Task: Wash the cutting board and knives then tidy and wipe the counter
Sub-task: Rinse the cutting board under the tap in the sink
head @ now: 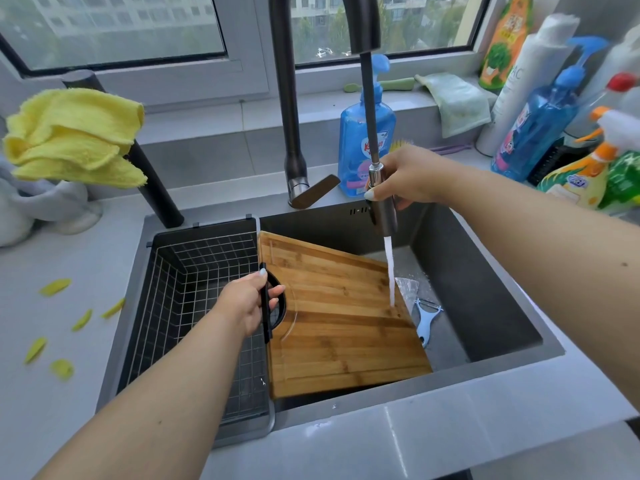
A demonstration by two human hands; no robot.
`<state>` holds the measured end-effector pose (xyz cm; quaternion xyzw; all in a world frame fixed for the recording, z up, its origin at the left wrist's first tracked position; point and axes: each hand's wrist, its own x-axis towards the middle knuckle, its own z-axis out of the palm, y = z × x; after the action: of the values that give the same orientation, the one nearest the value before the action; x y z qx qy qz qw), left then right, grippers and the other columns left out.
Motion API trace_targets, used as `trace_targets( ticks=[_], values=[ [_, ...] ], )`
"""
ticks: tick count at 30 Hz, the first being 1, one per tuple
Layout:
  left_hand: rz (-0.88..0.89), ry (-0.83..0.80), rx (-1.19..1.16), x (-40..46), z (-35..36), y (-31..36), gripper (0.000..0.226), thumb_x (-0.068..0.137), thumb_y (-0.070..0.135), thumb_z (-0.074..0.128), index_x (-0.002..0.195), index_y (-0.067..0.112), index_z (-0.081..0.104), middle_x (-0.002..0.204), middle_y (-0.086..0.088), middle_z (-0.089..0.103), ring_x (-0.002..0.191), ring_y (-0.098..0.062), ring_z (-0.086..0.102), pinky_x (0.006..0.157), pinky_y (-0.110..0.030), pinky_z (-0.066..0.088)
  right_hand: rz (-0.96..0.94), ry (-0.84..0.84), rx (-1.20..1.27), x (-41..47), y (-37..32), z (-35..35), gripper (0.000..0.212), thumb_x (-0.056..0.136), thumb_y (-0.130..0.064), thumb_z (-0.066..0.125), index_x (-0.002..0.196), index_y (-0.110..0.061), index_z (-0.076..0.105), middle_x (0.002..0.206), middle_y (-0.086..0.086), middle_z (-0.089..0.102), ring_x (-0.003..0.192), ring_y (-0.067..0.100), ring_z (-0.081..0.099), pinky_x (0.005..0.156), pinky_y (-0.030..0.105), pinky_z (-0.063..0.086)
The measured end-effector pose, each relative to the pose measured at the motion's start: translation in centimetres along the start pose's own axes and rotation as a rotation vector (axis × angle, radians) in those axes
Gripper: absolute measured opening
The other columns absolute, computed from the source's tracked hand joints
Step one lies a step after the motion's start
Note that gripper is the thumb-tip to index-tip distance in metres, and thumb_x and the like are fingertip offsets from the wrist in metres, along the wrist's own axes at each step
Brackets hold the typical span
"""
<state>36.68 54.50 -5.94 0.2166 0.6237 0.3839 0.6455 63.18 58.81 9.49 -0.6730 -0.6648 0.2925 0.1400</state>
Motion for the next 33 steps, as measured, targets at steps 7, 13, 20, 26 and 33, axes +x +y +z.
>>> trace_targets(
  ticks=[7,13,20,26,33],
  values=[
    [-0.006,-0.002,-0.011,-0.1,0.0,0.1,0.027,0.101,0.018,0.045,0.122,0.008,0.057,0.114,-0.012,0.066,0.08,-0.015,0.067,0.056,-0.024,0.047,0.015,-0.01,-0.012,0.3,-0.5,0.2,0.022,0.086,-0.027,0.07,0.1,-0.013,0.061,0.096,0.005,0.063,0.09,0.022,0.064,0.074,0.029,0.057],
    [-0.008,0.001,-0.006,-0.3,0.0,0.1,0.026,0.101,0.018,0.045,0.12,0.008,0.058,0.114,-0.012,0.067,0.084,-0.017,0.068,0.056,-0.025,0.047,-0.04,0.08,-0.12,0.5,-0.2,0.4,0.025,0.087,-0.031,0.068,0.1,-0.012,0.062,0.094,0.003,0.062,0.089,0.018,0.061,0.081,0.032,0.055],
    [-0.006,0.003,-0.007,-0.4,0.2,0.3,0.023,0.101,0.018,0.044,0.117,0.008,0.058,0.103,-0.009,0.068,0.08,-0.015,0.068,0.048,-0.02,0.048,0.047,-0.111,0.124,-0.2,-1.0,0.7,0.02,0.084,-0.024,0.072,0.097,-0.011,0.063,0.094,0.007,0.069,0.086,0.023,0.07,0.079,0.036,0.059],
    [-0.013,-0.006,-0.009,-0.4,0.2,0.2,0.027,0.101,0.018,0.043,0.121,0.007,0.057,0.114,-0.012,0.067,0.086,-0.017,0.068,0.056,-0.024,0.046,0.043,-0.132,0.403,-0.2,-2.7,3.7,0.023,0.085,-0.019,0.07,0.105,-0.01,0.062,0.097,0.005,0.069,0.087,0.019,0.07,0.073,0.03,0.06],
    [-0.009,-0.024,-0.01,-0.6,0.3,0.4,0.028,0.102,0.017,0.041,0.123,0.006,0.056,0.106,-0.01,0.068,0.085,-0.015,0.068,0.052,-0.021,0.047,-0.002,-0.059,0.592,0.6,-4.1,5.7,0.017,0.087,-0.018,0.069,0.102,-0.013,0.062,0.102,0.005,0.067,0.097,0.02,0.067,0.083,0.034,0.058]
  ],
)
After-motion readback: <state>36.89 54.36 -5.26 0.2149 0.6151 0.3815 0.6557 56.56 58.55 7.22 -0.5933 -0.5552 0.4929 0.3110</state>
